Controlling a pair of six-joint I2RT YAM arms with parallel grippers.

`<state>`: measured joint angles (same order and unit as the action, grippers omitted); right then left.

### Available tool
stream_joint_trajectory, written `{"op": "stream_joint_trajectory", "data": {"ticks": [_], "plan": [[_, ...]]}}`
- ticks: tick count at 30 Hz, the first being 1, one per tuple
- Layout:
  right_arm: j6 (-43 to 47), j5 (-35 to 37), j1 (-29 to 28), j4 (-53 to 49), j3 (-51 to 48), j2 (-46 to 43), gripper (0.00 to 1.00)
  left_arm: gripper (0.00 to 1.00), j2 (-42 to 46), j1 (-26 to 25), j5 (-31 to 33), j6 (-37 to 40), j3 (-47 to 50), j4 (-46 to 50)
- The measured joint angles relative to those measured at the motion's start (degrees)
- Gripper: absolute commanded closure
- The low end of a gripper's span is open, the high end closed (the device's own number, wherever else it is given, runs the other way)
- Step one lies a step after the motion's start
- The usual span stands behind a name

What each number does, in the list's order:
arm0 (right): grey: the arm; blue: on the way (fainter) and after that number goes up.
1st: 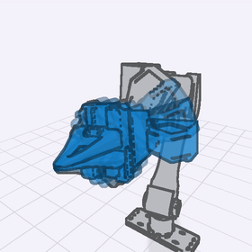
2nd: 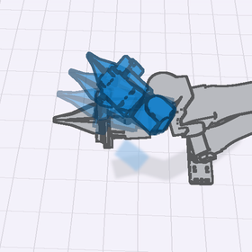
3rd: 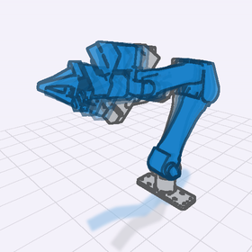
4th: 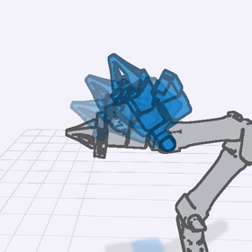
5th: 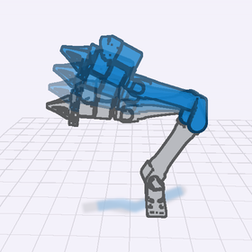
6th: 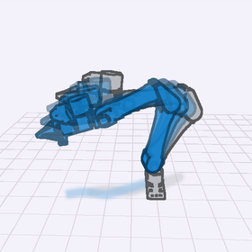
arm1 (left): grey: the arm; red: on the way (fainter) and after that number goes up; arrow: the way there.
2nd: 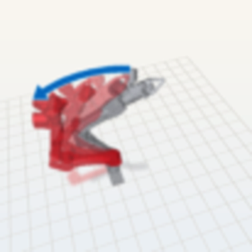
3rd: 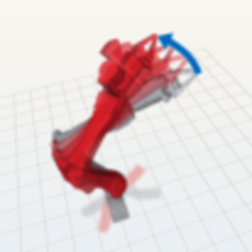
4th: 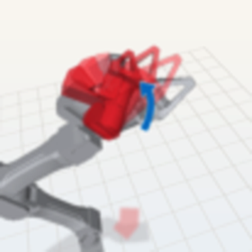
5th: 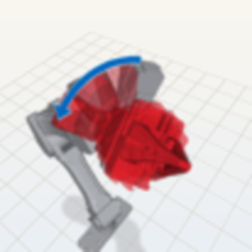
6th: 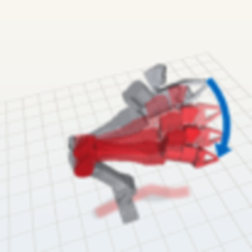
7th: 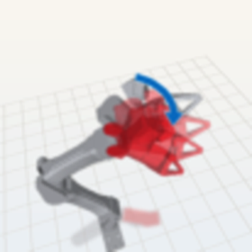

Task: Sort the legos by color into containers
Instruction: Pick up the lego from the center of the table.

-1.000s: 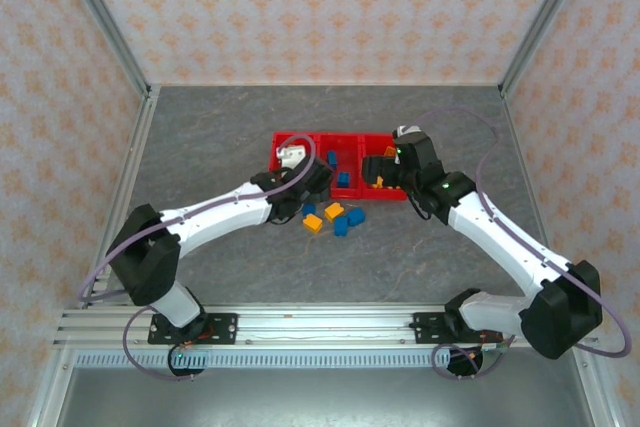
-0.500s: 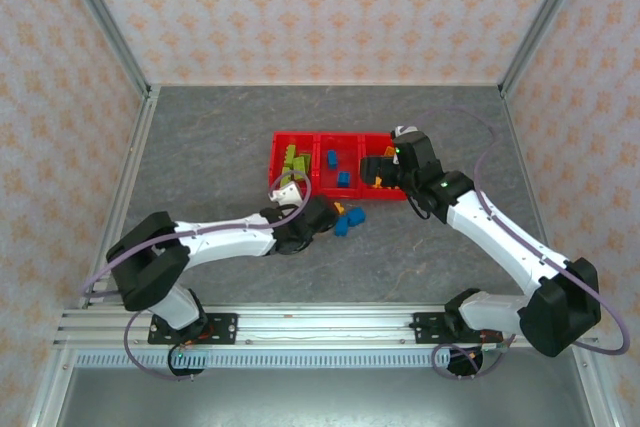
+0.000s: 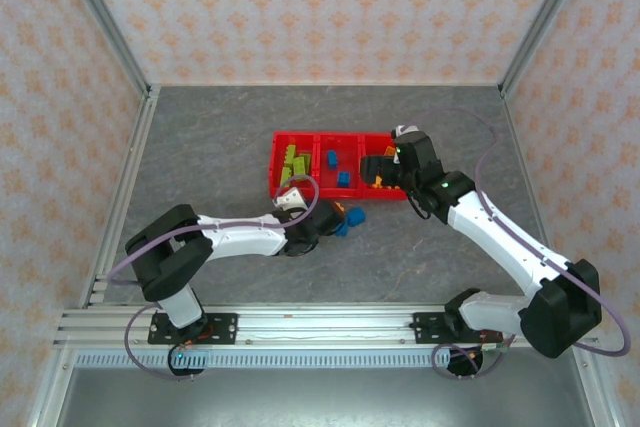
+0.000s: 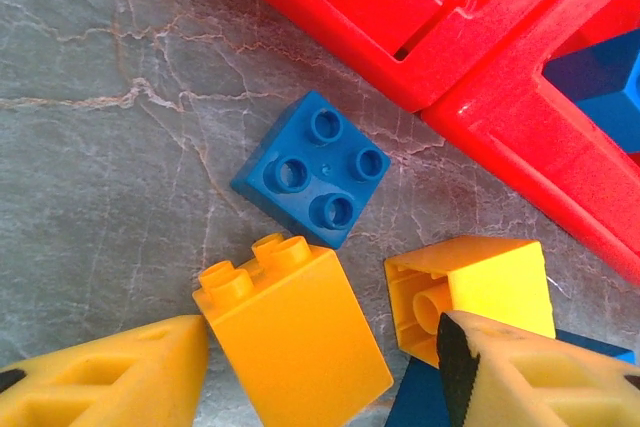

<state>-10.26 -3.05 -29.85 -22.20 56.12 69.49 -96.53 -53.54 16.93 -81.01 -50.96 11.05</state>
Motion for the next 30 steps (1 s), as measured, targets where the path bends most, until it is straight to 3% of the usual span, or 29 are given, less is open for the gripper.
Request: {"op": "stream_joint_trajectory", "data": {"ticks": [13, 19, 30], "plan": [[0.0, 0.0, 0.0, 0.0, 0.0, 0.0, 0.00, 0.50, -2.4, 0.5, -0.1, 0.9, 0.1, -0.7], [0.0, 0.0, 0.0, 0.0, 0.0, 0.0, 0.00, 0.62, -3.9, 2.5, -2.0, 5.0, -1.3, -1.0], [0.0, 0.0, 0.0, 0.0, 0.0, 0.0, 0.00, 0.72, -3.5, 3.5, -2.1, 14.2, -2.5, 2.8]]}}
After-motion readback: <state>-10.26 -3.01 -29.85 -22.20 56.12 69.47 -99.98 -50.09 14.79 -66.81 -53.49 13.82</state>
